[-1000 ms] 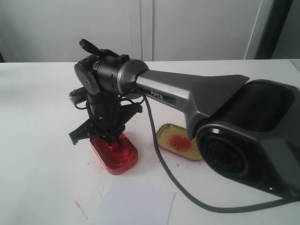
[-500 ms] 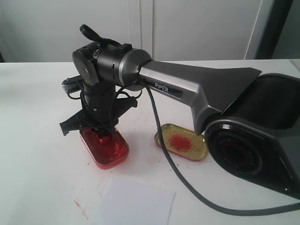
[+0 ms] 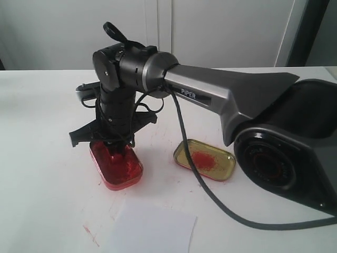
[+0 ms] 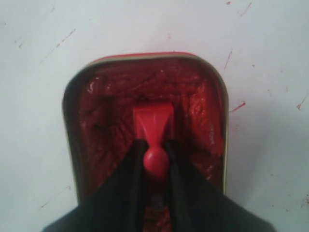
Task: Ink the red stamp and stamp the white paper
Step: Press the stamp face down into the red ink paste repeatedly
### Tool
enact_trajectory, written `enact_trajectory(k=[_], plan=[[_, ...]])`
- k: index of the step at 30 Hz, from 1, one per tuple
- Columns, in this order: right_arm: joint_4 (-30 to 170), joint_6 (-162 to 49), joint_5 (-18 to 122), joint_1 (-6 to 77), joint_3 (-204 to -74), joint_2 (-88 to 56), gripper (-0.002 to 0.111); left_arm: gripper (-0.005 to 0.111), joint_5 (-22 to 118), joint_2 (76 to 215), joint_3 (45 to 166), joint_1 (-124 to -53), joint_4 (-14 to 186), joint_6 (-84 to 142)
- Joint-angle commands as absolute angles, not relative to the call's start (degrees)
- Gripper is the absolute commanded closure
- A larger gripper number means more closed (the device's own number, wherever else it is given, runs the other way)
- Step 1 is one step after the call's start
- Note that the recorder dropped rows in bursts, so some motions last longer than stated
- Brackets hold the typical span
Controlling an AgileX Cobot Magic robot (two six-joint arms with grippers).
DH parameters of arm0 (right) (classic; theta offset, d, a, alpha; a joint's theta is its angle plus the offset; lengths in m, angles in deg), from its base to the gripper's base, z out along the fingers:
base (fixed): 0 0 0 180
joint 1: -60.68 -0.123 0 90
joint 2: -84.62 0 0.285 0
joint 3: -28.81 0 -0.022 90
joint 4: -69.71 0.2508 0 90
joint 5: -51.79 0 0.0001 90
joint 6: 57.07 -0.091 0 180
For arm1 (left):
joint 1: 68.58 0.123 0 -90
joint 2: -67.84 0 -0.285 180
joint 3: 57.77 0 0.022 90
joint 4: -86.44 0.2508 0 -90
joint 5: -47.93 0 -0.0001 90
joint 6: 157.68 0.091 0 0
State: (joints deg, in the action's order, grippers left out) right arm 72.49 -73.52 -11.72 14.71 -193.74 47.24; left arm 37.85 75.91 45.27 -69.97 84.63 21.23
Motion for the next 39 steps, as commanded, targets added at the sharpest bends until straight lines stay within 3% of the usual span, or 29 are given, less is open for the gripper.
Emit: enact_trajectory(k=[1,39], plan=[[73.24,-72.66,-10.9,15.11,-193.77,47.99,0.108,0.107,38.08,75.62,45.01,-69.95,84.34,21.02],[84.36,-67.35,-10.68,19.71,-193.77,48.05,0.108,0.107,38.08,75.62,45.01,-69.95,84.34,21.02]])
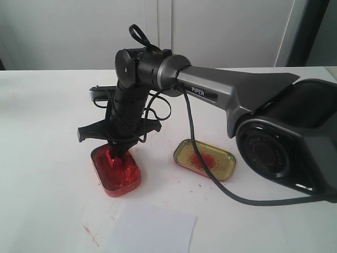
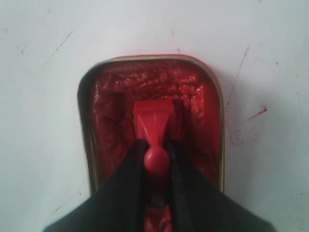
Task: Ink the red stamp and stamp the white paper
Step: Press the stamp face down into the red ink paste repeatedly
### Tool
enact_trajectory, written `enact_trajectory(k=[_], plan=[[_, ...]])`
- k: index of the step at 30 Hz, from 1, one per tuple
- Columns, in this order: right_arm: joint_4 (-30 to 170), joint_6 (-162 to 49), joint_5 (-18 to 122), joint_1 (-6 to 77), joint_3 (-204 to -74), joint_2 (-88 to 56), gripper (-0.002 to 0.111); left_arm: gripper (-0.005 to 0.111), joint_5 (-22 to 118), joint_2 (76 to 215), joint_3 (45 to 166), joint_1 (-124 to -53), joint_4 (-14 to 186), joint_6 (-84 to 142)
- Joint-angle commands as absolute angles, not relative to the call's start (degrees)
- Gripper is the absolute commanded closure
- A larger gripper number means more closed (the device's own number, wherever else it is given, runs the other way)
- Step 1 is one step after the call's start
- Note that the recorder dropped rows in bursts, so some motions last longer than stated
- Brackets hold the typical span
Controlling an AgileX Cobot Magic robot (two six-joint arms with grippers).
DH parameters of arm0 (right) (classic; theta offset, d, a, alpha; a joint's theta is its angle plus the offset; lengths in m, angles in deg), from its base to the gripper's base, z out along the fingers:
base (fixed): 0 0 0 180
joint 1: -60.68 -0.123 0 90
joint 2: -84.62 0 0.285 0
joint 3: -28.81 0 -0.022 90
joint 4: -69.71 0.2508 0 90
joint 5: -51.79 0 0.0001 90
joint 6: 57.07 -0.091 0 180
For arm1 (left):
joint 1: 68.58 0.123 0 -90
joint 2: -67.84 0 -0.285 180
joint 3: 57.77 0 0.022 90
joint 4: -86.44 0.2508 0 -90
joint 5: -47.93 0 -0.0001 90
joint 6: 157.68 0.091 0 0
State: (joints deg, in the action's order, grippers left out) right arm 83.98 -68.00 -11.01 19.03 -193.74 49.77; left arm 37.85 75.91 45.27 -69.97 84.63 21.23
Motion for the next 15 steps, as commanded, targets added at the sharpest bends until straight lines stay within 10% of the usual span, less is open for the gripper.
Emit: enact_trajectory(k=[1,15], plan=[[84.29,-67.35,-10.68,19.71,-193.77,47.79,0.108,0.107,38.08,75.62,45.01,-69.95,84.34,21.02],[81.1,-67.35,-12.3,17.89,-192.31,43.37,0.108,0.107,38.08,75.62,45.01,-69.95,84.34,21.02]])
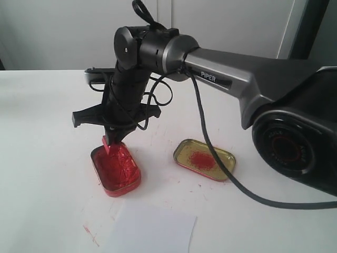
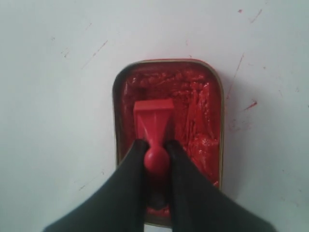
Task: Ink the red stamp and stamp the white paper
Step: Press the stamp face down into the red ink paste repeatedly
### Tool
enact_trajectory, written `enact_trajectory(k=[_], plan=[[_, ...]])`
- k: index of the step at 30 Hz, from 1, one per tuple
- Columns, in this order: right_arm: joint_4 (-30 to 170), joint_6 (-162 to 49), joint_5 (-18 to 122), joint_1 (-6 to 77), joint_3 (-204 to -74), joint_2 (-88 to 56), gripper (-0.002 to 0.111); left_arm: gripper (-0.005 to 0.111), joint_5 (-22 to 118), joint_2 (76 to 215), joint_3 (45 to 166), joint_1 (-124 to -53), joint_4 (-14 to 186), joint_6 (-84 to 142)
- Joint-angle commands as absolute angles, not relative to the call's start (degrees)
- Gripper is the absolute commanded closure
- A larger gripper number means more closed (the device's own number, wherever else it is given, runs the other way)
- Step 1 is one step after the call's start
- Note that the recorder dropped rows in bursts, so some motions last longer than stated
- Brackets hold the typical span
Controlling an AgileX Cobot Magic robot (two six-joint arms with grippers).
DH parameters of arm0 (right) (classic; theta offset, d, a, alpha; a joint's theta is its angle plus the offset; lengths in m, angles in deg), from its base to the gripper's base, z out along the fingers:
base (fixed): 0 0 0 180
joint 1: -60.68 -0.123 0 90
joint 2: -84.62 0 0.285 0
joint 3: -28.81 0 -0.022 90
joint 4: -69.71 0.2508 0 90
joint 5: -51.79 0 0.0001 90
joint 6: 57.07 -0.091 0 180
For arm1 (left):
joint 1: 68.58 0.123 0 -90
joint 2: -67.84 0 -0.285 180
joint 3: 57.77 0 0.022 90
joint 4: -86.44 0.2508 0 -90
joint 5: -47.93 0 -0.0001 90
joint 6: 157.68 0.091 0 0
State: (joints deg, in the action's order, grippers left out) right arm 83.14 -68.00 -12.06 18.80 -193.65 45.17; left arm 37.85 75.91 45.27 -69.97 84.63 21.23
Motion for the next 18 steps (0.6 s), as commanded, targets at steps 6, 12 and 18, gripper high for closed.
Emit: enact_trajectory(k=[6,12,18], plan=[[80.97,-64.48,-12.3,16.94,-189.16,41.5,0.108,0.107,38.08,75.62,45.01,-69.95,84.34,21.02],[78.83,-63.82,-12.3,16.36,-185.12,38.27,0.108,0.107,38.08,75.62,45.01,-69.95,84.34,21.02],[77.29,-60.65,-11.48,15.33,-180.69,34.6,0.108,0.107,38.08,75.62,45.01,-69.95,84.34,21.02]])
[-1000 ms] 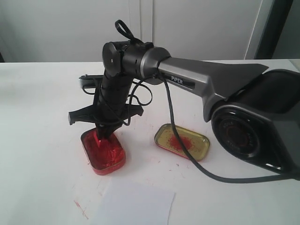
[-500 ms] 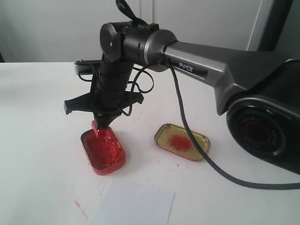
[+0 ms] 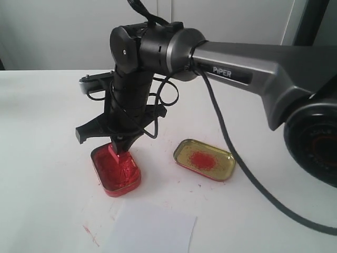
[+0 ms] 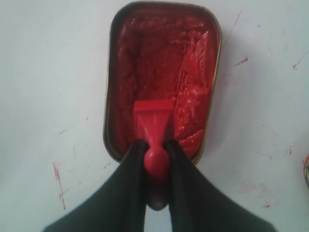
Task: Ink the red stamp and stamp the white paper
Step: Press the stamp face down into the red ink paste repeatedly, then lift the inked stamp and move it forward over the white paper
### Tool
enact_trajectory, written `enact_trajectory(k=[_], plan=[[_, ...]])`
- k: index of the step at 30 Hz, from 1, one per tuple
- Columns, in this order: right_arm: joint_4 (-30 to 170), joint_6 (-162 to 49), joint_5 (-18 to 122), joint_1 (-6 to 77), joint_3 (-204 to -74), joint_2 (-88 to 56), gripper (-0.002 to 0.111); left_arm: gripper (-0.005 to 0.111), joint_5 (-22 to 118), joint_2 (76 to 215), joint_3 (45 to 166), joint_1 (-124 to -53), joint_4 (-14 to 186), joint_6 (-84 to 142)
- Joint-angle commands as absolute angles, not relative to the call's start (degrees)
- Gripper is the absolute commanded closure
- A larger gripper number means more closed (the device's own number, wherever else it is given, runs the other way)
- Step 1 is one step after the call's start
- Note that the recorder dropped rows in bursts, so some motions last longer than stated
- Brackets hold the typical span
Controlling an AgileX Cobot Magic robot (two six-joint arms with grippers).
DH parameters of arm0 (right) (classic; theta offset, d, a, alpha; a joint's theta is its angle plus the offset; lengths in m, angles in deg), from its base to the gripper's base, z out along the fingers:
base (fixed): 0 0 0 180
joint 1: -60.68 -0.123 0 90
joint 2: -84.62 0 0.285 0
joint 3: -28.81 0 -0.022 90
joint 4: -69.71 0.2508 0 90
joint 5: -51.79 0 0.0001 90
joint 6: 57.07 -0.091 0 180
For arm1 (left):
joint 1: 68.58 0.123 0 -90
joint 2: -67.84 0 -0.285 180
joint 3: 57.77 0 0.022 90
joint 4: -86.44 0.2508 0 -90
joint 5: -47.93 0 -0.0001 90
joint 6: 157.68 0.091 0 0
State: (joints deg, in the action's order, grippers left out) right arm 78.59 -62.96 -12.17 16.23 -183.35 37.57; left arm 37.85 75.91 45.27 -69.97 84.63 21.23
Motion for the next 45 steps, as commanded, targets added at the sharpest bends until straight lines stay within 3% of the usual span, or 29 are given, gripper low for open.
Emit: enact_trajectory(k=[1,45], plan=[[77.18,-60.12,-11.08,15.06,-179.95,33.99,0.108,0.107,38.08,75.62,45.01,-69.95,84.34,21.02],[65.87,-61.83,1.21,5.12,-148.92,20.73,0.108,0.107,38.08,75.62,45.01,-69.95,84.34,21.02]])
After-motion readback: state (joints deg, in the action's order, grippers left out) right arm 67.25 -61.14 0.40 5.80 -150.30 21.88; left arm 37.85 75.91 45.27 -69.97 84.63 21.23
